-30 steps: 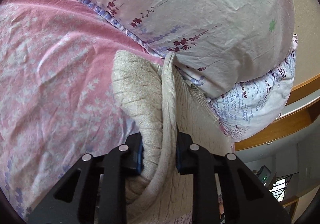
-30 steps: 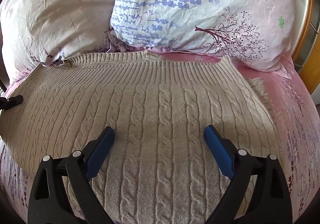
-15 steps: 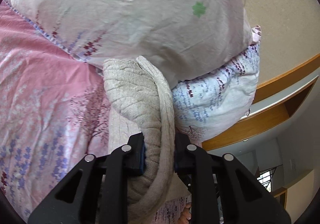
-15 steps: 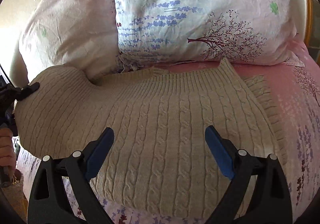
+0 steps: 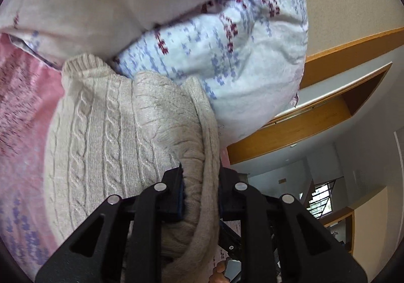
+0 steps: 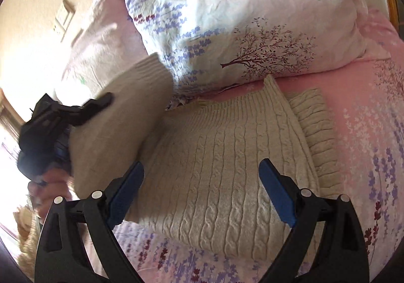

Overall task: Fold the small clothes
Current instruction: 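Fold the hem over toward the collar with both grippers, then release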

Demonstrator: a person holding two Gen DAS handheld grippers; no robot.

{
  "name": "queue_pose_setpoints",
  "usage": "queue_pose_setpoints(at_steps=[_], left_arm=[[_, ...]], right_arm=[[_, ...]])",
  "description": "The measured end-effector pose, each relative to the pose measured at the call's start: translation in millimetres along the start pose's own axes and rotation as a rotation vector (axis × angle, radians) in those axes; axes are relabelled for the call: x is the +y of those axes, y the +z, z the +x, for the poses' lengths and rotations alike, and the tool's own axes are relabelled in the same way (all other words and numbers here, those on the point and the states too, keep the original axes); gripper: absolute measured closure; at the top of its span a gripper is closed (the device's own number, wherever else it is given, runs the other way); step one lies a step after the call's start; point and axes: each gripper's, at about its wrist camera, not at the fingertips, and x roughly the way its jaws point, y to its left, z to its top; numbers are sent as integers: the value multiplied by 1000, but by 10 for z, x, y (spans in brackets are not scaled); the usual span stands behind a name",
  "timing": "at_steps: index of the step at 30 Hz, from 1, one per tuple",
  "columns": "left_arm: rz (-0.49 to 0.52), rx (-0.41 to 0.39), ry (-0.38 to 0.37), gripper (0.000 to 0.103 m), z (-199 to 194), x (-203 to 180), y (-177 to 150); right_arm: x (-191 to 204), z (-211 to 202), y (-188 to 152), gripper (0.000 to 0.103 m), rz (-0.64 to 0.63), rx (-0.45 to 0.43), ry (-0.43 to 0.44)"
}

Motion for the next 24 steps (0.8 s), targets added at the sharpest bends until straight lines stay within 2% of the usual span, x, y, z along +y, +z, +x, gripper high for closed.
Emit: queue_pose_setpoints(at_steps=[6, 8, 10, 12, 14, 16, 18, 20, 22, 24], left_arm=[[-91, 174, -1, 82, 722, 160, -269], [-130, 214, -65, 81, 777, 218, -305], [-117, 226, -113, 80, 696, 177, -294], [-47, 200, -123, 68, 483, 70, -259], [61, 147, -62, 52, 205, -38, -236], [181, 108, 70, 46, -35, -102, -254], [296, 85, 208, 45, -200, -140, -303], [380, 86, 310, 44, -281, -124, -371], [459, 84, 418, 43, -321, -71, -435], [539, 63, 537, 41, -308, -56, -524]], right_arm=[[-316, -57, 11, 9, 153, 77, 121], [-392, -10, 11, 9, 203, 106, 166], [-421, 49, 28, 9, 228, 131, 207], [-437, 99, 53, 9, 235, 155, 201], [-453, 144, 68, 9, 250, 172, 200], [-454, 160, 98, 9, 254, 174, 203], [-452, 168, 141, 9, 257, 167, 198], [-449, 197, 187, 12, 258, 167, 188], [-446, 256, 227, 18, 252, 172, 154], [-428, 313, 250, 29, 247, 176, 119]])
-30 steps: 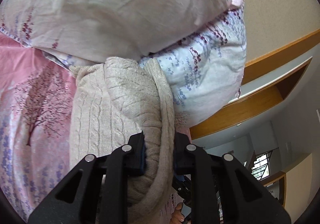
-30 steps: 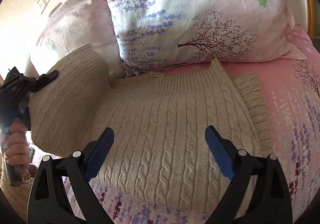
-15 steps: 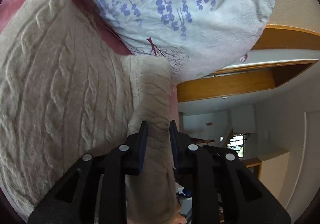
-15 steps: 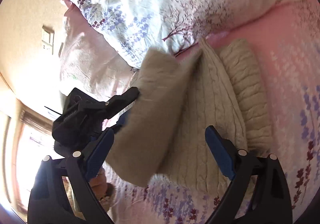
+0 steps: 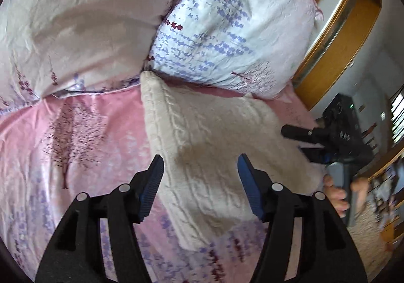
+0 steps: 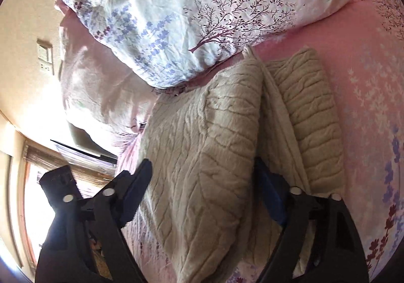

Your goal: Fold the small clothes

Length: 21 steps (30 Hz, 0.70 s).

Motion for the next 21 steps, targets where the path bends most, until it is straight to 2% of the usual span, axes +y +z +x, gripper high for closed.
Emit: queue_pose_setpoints(at_steps=[4, 5, 6, 8, 12, 15, 21], left_arm=[[101, -16, 160, 33, 68, -102, -144], [121, -18, 188, 29, 93, -141, -164], [136, -16, 217, 26, 126, -177, -175], [153, -14, 262, 22, 177, -221, -188], [183, -31, 329, 16, 270, -339, -148], [189, -31, 330, 14, 256, -364, -148], [171, -17, 326, 13, 256, -342, -150]], right_arm=[[-35, 74, 33, 44, 9, -9, -57], [-36, 98, 33, 55, 8, -14, -73], [-34, 123, 29, 73, 1, -21, -100], [-24, 129, 9, 79, -24, -38, -121], [190, 31, -20, 83, -130, -117, -183], [320, -31, -12, 84, -184, -159, -213], [307, -58, -30, 85, -201, -171, -252]])
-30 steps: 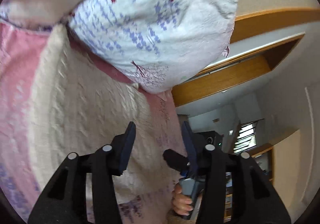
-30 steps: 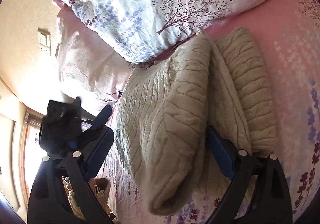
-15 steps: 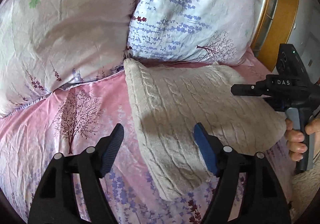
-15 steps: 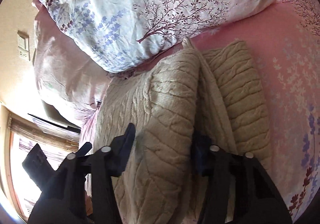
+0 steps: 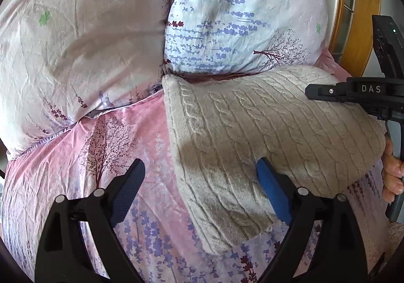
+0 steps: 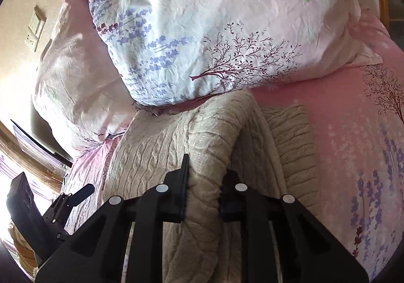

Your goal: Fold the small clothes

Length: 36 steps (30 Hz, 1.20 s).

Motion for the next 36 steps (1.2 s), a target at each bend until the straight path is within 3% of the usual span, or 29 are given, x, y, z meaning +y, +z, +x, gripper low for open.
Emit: queue_pose_setpoints(at_steps=[5, 7, 11, 14, 17, 20, 22, 25, 27, 29, 36], left_arm=[[4, 2, -3, 12, -6, -19, -16], [-1, 1, -19, 10, -13, -13, -15], [-37, -2, -103, 9, -28, 54, -16], [-76, 24, -141, 9, 28, 106, -25], [-126, 66, -208, 9, 108, 160, -55], [-164, 89, -268, 9, 150, 198, -81], [-179, 93, -286, 10, 163, 211, -88], [-206, 107, -321, 14, 183, 226, -104], [-224, 118, -346, 15, 182, 238, -131], [-230, 126, -361, 16, 181, 239, -155], [-248, 128, -421, 23, 143, 212, -194]], right_arm=[[-5, -20, 24, 87, 5, -18, -20], [10, -140, 85, 87, -1, -63, -24], [-71, -346, 186, 87, 22, -133, -32], [-323, -209, 119, 87, 65, -80, -108], [-585, -66, 16, 87, 146, -22, -82], [-555, -196, 70, 87, 149, -71, -9], [-511, -210, 110, 85, 122, -75, -40], [-572, -63, 101, 79, 129, -7, -96], [-655, -107, 68, 60, 179, -7, -82], [-753, -276, 38, 51, 224, -25, -68], [-948, -677, -327, 52, 315, -18, 119]])
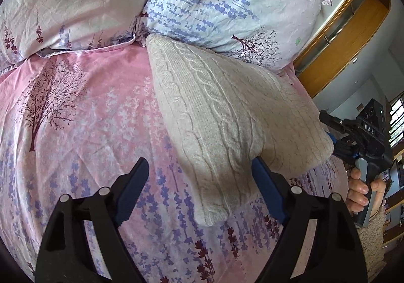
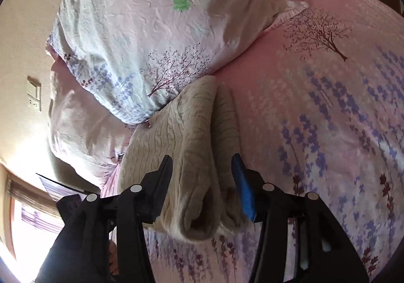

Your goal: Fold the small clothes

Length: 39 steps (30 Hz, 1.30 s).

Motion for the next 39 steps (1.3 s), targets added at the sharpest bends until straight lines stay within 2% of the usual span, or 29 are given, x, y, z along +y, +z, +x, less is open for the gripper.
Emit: queue_pose_setpoints(at_steps=[4, 5, 6, 8, 9, 10, 11, 13, 15, 18, 22, 28, 30, 32, 34, 36, 39], left_arm=[[-29, 33, -45, 38, 91, 5, -13], [-38, 42, -58, 41, 110, 9, -22], [-43, 47, -70, 44, 122, 16, -31], [-49, 56, -84, 52, 140, 18, -40], [-50, 56, -86, 54, 153, 23, -35], [-48, 57, -89, 60, 152, 23, -40], [-46, 58, -94, 68, 144, 26, -51], [-49, 61, -122, 76, 119, 45, -72], [-39, 48, -148, 80, 57, 53, -114], [-4, 39, -160, 85, -10, 59, -165], [36, 44, -135, 87, 8, 56, -241], [156, 13, -1, 84, 37, -148, -336], [187, -4, 52, 76, 26, -209, -355], [217, -26, 105, 60, -2, -252, -365], [246, -57, 170, 42, -46, -287, -371], [265, -82, 208, 34, -99, -305, -369], [243, -97, 203, 24, -168, -261, -312]], right_arm=[[49, -35, -193, 54, -42, 39, 41], [76, -26, -236, 67, -65, 44, 47], [122, 5, -286, 85, -99, 51, 44], [184, 37, -337, 90, -143, 49, -5], [209, 17, -340, 91, -157, 30, -22], [240, -38, -328, 92, -164, 2, -18], [275, -121, -308, 93, -162, -35, -3], [330, -295, -256, 94, -164, -95, 25], [406, -415, -253, 94, -187, -136, 20], [369, -398, -319, 94, -208, -125, -38], [60, -244, -394, 94, -133, -66, -96], [-150, -66, -448, 94, -87, -26, -146], [-133, -63, -440, 93, -95, -16, -147], [-86, -90, -422, 91, -102, -13, -147], [-67, -151, -382, 78, -91, -23, -138], [-96, -211, -311, 55, -73, -57, -135], [-176, -207, -171, 50, -31, -71, -107]])
